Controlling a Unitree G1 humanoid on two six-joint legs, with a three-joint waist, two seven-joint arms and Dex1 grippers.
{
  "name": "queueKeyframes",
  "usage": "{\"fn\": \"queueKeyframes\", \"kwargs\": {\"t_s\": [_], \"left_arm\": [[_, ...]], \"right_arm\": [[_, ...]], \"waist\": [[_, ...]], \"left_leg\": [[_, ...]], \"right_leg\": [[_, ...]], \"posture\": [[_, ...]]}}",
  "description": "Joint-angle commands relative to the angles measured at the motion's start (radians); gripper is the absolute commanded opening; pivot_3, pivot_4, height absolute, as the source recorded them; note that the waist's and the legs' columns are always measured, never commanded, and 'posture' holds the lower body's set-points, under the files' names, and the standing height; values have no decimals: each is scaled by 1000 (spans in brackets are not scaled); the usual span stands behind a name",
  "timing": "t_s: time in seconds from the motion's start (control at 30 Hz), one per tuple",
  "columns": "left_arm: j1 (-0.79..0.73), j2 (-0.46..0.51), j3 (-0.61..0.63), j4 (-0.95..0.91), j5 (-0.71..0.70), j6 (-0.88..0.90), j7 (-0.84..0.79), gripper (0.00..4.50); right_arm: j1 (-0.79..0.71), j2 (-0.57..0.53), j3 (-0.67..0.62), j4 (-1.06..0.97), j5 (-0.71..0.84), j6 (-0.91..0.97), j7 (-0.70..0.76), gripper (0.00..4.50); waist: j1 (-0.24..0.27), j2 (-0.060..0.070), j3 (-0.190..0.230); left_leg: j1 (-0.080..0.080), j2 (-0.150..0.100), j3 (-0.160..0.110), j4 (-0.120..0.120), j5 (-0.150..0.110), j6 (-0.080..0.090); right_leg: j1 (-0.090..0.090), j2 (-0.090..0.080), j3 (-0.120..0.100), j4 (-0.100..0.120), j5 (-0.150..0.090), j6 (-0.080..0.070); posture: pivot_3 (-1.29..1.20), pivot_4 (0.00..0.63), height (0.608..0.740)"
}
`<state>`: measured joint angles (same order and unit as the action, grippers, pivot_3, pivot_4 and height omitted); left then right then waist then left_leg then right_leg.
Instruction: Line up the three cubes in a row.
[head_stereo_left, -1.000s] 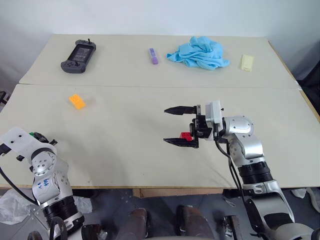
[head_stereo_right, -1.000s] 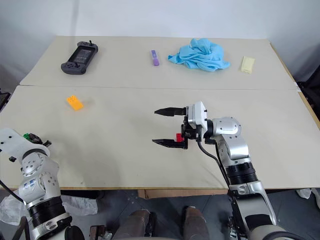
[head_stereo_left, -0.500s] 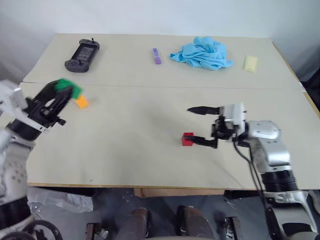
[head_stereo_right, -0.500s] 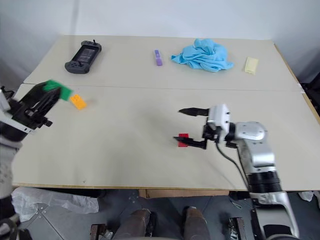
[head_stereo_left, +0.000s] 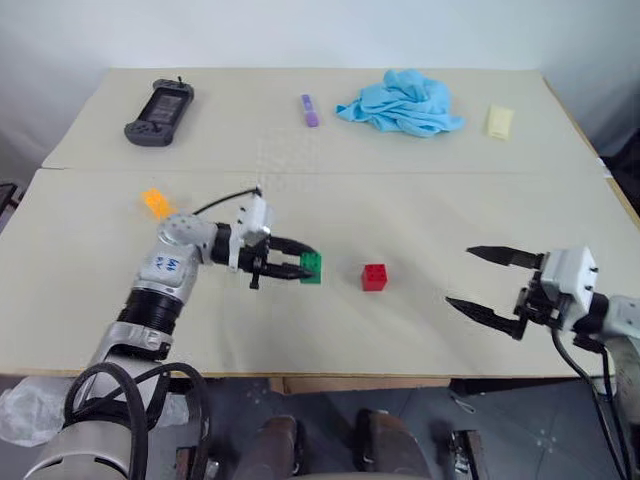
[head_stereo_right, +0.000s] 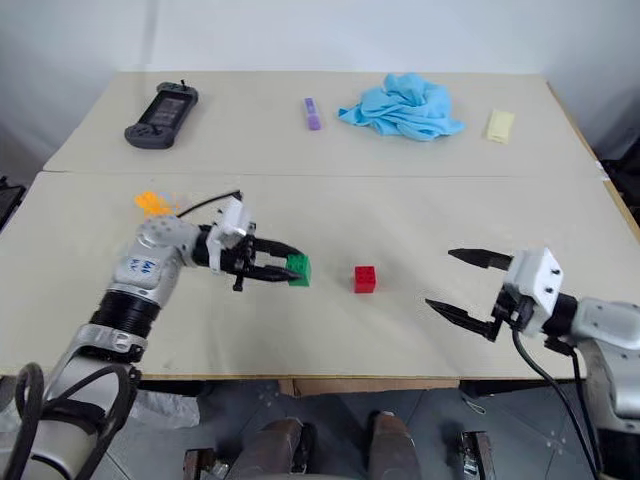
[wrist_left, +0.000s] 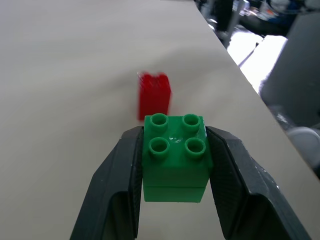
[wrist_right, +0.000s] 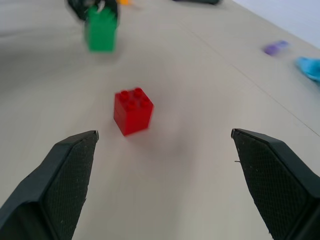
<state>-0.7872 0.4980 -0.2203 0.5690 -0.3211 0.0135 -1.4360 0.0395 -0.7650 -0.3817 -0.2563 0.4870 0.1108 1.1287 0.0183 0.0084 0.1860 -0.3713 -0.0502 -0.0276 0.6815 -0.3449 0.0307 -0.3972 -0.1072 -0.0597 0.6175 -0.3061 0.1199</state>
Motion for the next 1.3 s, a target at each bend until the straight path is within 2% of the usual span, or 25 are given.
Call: {"fn": "queueKeyframes", "kwargs": {"t_s": [0.03, 0.27, 0.47, 0.63, 1.27, 1.3], "left_arm": [[-28, -20, -2, 50, 49, -90, -32, 1479], [-79, -119, 23, 198, 123, -193, 60, 1479], [-126, -149, 34, 302, 172, -274, 99, 1479], [-163, -153, 35, 371, 194, -296, 67, 1479], [-136, -125, 64, 352, 195, -246, 12, 1479], [-132, -121, 60, 334, 187, -206, -13, 1829]], "right_arm": [[57, -5, -70, -105, 39, 26, -49, 4500], [146, 31, -74, -196, 50, 42, -118, 4500], [177, 25, -59, -212, 73, 45, -98, 4500], [186, 10, -37, -208, 82, 44, -62, 4500], [150, 24, -5, -166, 52, 13, -84, 4500], [147, 23, -3, -165, 53, 14, -84, 4500]], "waist": [[-1, -2, 1], [16, -3, 2], [17, -3, 2], [16, -3, 2], [9, -3, 2], [9, -3, 2]], "left_leg": [[0, 1, 0, 1, 0, 0], [0, -1, -1, 2, 1, 1], [0, -4, -1, 2, 2, 3], [0, -4, -1, 2, 3, 3], [0, -4, -1, 2, 3, 3], [0, -4, -1, 2, 3, 3]], "right_leg": [[0, 0, 0, 0, 0, 0], [1, -4, 1, 1, 1, 2], [1, -4, 1, 1, 2, 4], [1, -4, 0, 1, 2, 4], [1, -4, 1, 2, 2, 4], [1, -4, 1, 2, 2, 4]], "posture": [[0, 150, 740], [0, 150, 740], [0, 150, 740], [0, 150, 740], [0, 150, 740], [0, 150, 740]]}}
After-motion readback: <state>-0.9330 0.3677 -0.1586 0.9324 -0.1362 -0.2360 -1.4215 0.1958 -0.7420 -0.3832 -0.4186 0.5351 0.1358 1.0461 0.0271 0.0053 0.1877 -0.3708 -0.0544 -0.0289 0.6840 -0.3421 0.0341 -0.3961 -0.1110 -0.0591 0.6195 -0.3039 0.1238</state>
